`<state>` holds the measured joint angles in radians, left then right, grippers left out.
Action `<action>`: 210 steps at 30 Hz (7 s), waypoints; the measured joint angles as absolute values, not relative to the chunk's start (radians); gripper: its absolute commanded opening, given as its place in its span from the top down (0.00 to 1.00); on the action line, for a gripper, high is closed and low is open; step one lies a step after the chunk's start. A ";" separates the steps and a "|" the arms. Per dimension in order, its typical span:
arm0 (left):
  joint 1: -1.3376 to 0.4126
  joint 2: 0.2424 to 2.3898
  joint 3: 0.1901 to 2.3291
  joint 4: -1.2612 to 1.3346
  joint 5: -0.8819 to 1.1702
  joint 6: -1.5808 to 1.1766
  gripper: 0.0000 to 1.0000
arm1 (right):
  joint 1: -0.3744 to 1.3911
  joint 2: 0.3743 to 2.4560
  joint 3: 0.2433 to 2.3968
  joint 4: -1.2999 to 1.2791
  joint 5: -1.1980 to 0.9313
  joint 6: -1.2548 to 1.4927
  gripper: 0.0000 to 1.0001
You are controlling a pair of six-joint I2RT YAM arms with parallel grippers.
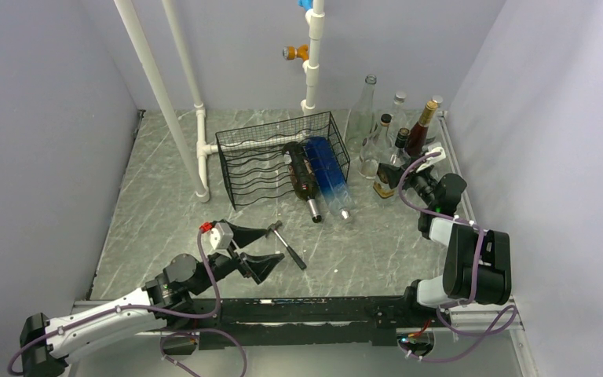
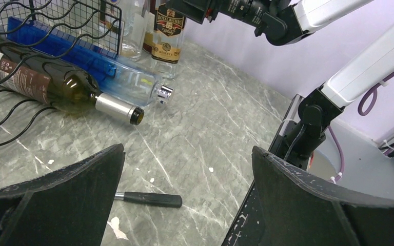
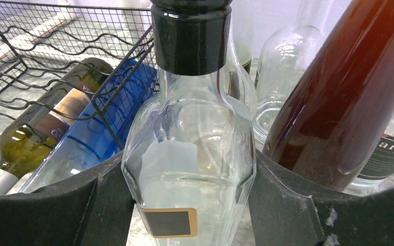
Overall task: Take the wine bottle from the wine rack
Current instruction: Place the wine bottle at the center of the board, then pick up the wine bottle from the wine rack.
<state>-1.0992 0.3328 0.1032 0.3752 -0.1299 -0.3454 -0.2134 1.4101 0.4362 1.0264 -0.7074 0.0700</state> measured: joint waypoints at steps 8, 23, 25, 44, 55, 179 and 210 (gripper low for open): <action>-1.099 0.329 0.103 0.374 -0.130 -0.358 0.01 | -0.225 1.410 0.436 1.025 -0.715 0.069 0.43; -1.099 0.329 0.103 0.374 -0.129 -0.363 0.00 | -0.229 1.372 0.437 1.022 -0.739 0.059 0.00; -1.099 0.328 0.103 0.373 -0.129 -0.363 0.00 | -0.229 1.369 0.438 1.022 -0.738 0.059 0.00; -1.099 0.323 0.125 0.289 -0.133 -0.411 0.01 | -0.269 1.163 0.567 0.689 -0.885 -0.049 0.00; -1.099 0.325 0.187 0.202 -0.149 -0.458 0.01 | -0.274 1.087 0.806 0.148 -0.925 -0.274 0.00; -0.921 1.839 1.138 -0.106 -0.476 -0.934 0.36 | -0.281 0.706 0.773 -0.625 -1.176 -0.572 0.00; -0.981 1.957 1.206 -0.125 -0.677 -1.028 0.95 | -0.281 0.705 0.765 -0.619 -1.161 -0.572 0.00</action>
